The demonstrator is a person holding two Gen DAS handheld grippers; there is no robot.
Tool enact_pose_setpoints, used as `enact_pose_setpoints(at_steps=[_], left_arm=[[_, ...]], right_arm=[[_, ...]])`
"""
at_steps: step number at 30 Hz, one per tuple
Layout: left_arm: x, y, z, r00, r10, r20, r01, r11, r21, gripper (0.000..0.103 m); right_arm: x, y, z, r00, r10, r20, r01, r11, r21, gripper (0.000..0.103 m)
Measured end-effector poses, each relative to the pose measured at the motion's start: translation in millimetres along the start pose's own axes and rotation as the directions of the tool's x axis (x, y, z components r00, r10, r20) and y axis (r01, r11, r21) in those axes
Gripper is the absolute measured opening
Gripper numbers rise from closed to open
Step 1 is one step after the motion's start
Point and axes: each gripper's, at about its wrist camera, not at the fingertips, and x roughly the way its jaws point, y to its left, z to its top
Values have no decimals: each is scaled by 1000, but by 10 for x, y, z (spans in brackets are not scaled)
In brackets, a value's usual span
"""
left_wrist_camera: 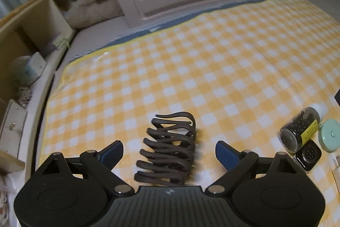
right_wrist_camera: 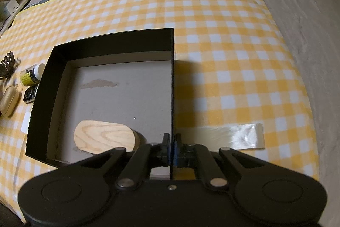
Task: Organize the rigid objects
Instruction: 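Lower the left tool onto the dark coiled claw clip and grasp it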
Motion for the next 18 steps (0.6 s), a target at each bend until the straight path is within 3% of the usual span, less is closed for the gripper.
enact_pose_setpoints(at_steps=[3, 8, 13, 18], left_arm=[[126, 16, 41, 999, 10, -35, -10, 1000, -6, 77], [311, 35, 51, 995, 18, -102, -23, 999, -45, 66], [225, 49, 14, 997, 35, -74, -43, 992, -115, 65], [-103, -67, 7, 999, 37, 10, -34, 986, -160, 65]], right_arm=[[-4, 4, -13, 1000, -2, 1, 2, 1000, -3, 4], [2, 25, -20, 1000, 1, 2, -1, 1000, -4, 4], [2, 11, -26, 1000, -1, 2, 1, 1000, -3, 4], [2, 4, -19, 1000, -1, 2, 1, 1000, -5, 4]])
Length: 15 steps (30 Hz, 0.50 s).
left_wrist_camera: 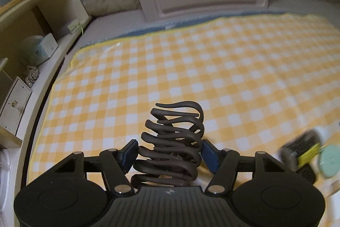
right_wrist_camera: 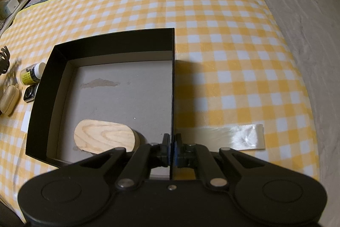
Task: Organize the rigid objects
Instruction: 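Lower the left tool onto the dark coiled claw clip and grasp it, then carry the claw clip with the left tool into the black box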
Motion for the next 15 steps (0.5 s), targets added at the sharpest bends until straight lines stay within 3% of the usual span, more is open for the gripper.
enact_pose_setpoints(at_steps=[3, 8, 15], left_arm=[[-254, -136, 68, 998, -19, 56, 21, 999, -32, 65], [-735, -483, 223, 982, -120, 149, 135, 986, -96, 65], [-1045, -1091, 342, 943, -294, 155, 318, 934, -165, 65]], right_arm=[[1, -5, -2, 1000, 1, 0, -1, 1000, 1, 4], [2, 5, -12, 1000, 0, 0, 0, 1000, 1, 4], [5, -9, -25, 1000, 1, 2, -1, 1000, 4, 4]])
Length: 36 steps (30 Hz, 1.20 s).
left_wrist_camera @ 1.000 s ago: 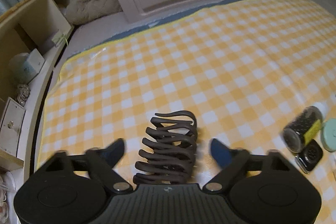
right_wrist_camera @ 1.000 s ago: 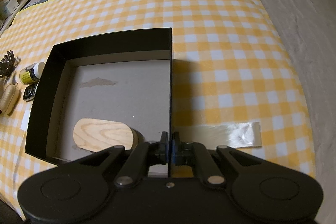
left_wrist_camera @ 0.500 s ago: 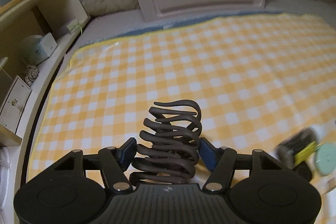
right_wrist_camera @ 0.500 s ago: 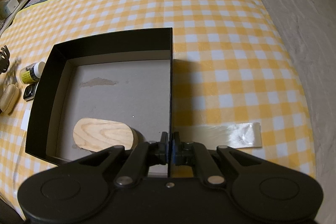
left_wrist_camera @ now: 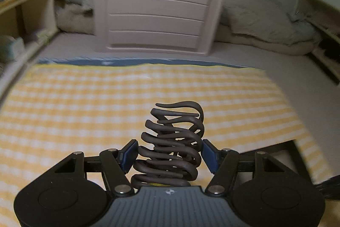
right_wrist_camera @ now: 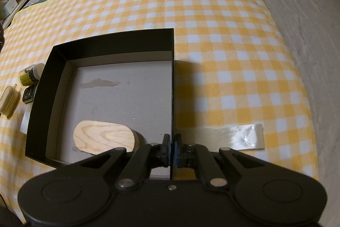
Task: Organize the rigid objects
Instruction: 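Carry the claw clip with the left tool into the black box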
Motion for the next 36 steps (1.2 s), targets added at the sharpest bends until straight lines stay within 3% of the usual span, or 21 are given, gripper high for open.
enact_pose_setpoints(at_steps=[6, 10, 15, 27, 31, 36], left_arm=[[147, -668, -128, 992, -106, -62, 103, 994, -41, 65], [373, -1109, -257, 976, -172, -130, 164, 984, -71, 65], [714, -1470, -364, 965, -178, -194, 167, 983, -73, 65], [1233, -1874, -535, 948, -214, -237, 173, 968, -182, 66], [1306, -1865, -582, 933, -238, -271, 188, 962, -199, 73], [1292, -1775, -584, 919, -275, -284, 220, 953, -210, 73]], right_arm=[[29, -8, -3, 1000, -7, 2, 7, 1000, 3, 4], [37, 2, -5, 1000, -7, 2, 7, 1000, 6, 4], [38, -23, 7, 1000, -3, 3, 3, 1000, 9, 4], [44, 12, 56, 1000, 19, 0, -19, 1000, 3, 4], [59, -1, 74, 1000, 28, -2, -28, 1000, 5, 4], [82, -17, 89, 1000, 27, -4, -27, 1000, 3, 4]])
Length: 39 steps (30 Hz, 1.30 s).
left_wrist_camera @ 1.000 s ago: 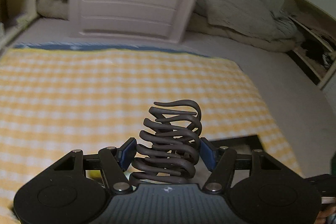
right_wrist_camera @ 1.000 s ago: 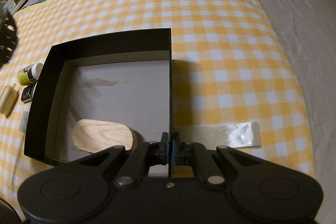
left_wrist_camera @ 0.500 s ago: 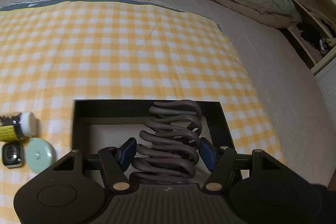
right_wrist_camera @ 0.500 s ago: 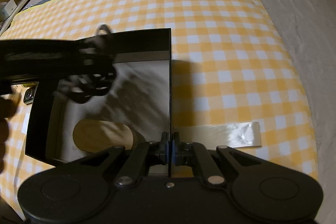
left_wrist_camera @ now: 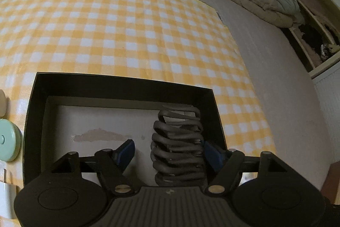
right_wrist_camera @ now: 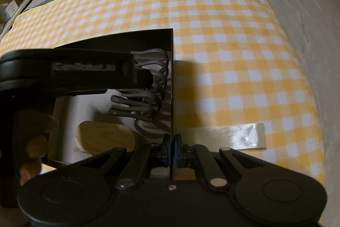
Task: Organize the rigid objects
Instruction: 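Carry the claw clip with the left tool into the black box, then open the left tool to drop the clip and lift away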
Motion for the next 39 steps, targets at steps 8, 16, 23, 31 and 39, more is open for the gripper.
enact_pose_setpoints(at_steps=[8, 16, 23, 31, 39], left_arm=[[-101, 100, 14, 997, -49, -57, 50, 999, 11, 54], [-5, 47, -24, 995, -68, -76, 71, 997, 37, 32], [28, 45, -7, 997, -63, -39, 64, 997, 33, 32], [-109, -11, -22, 999, -36, -18, 38, 993, 112, 47], [-454, -44, -125, 1000, 13, 25, -18, 978, 206, 67]], right_arm=[[0, 0, 2, 1000, -1, 0, 1, 1000, -2, 4], [8, 6, -5, 1000, -3, 1, 3, 1000, -4, 4], [5, 12, -9, 1000, -2, 1, 2, 1000, -3, 4], [5, 2, -9, 1000, 0, 1, 0, 1000, -6, 4], [-1, -19, -11, 1000, 10, 4, -10, 1000, -6, 4]])
